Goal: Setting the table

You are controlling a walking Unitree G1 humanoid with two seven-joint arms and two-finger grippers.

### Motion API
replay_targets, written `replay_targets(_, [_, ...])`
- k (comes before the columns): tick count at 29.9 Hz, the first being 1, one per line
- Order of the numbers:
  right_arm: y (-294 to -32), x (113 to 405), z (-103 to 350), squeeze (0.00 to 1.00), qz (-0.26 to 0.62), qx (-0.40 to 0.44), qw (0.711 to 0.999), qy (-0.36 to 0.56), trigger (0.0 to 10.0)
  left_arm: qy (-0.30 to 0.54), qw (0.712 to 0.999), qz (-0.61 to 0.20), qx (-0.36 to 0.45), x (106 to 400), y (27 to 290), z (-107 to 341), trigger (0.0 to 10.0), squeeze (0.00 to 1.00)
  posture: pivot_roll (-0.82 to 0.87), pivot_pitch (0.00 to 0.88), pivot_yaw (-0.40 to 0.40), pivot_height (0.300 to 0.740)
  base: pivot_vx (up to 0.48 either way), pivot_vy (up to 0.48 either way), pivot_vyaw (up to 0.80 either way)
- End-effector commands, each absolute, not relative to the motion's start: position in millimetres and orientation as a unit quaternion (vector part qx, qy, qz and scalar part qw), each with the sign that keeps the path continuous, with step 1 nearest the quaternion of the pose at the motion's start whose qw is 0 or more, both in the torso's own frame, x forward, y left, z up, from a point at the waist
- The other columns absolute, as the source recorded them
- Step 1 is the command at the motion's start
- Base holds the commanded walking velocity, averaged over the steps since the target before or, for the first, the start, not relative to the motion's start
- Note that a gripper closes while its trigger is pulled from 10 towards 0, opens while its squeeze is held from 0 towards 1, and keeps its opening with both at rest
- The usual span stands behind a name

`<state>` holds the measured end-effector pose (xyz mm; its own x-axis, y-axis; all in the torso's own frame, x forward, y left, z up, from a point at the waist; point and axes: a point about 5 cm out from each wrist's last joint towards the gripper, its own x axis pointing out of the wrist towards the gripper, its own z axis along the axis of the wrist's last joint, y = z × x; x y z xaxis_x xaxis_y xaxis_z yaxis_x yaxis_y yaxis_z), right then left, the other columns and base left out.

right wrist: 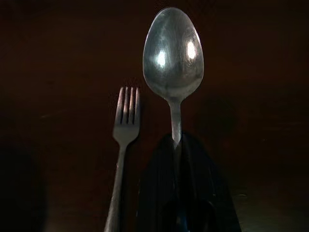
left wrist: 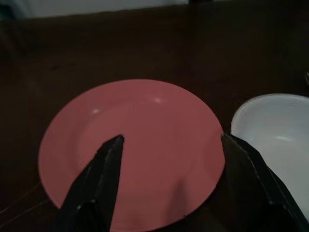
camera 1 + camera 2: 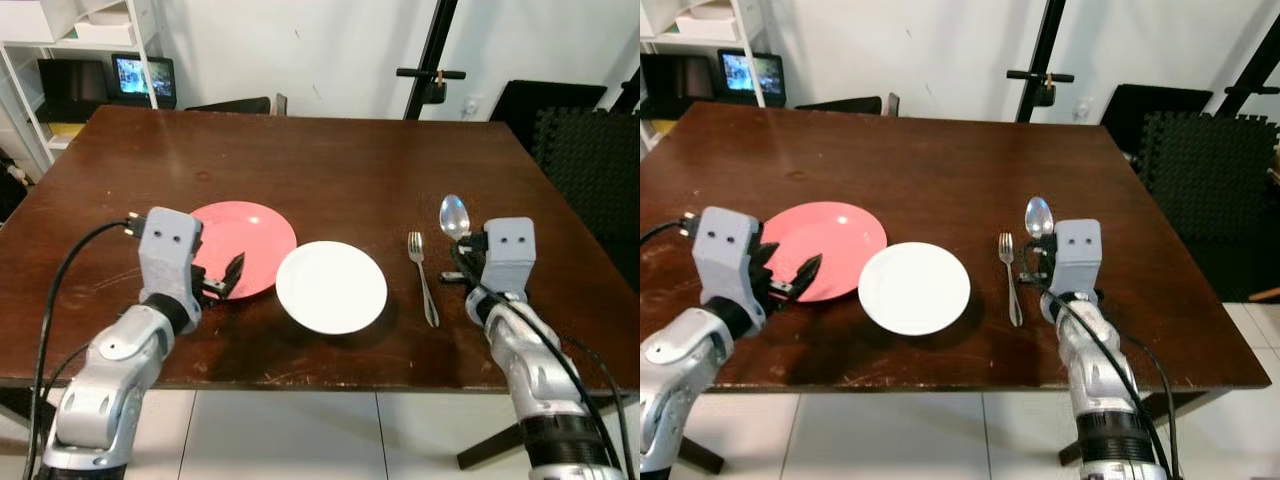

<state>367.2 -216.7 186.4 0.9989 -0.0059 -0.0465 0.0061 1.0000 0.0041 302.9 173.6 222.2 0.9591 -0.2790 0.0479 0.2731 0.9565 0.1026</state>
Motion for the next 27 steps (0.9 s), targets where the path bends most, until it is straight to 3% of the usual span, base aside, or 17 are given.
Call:
replay_targets(1, [-224, 370, 185, 0.0, 0.003, 0.003, 0.999, 0.035, 10.0, -0.018, 0.989, -0.143, 0.043, 301, 177, 219, 10.0, 0.0, 0.11, 0.197, 0.055, 0.74, 0.0, 0.0, 0.0])
replay_targets(13, [-253, 377, 209, 0.0, 0.03, 0.024, 0.996, 0.078, 10.0, -0.001, 0.985, -0.162, 0.054, 295, 175, 216, 10.0, 0.0, 0.11, 0.214, 0.072, 0.74, 0.0, 0.0, 0.0])
replay_targets(27, [-268, 379, 194, 0.0, -0.003, 0.048, 0.989, 0.138, 10.0, 0.004, 0.983, -0.175, 0.057, 295, 171, 217, 10.0, 0.0, 0.12, 0.221, 0.085, 0.74, 0.0, 0.0, 0.0])
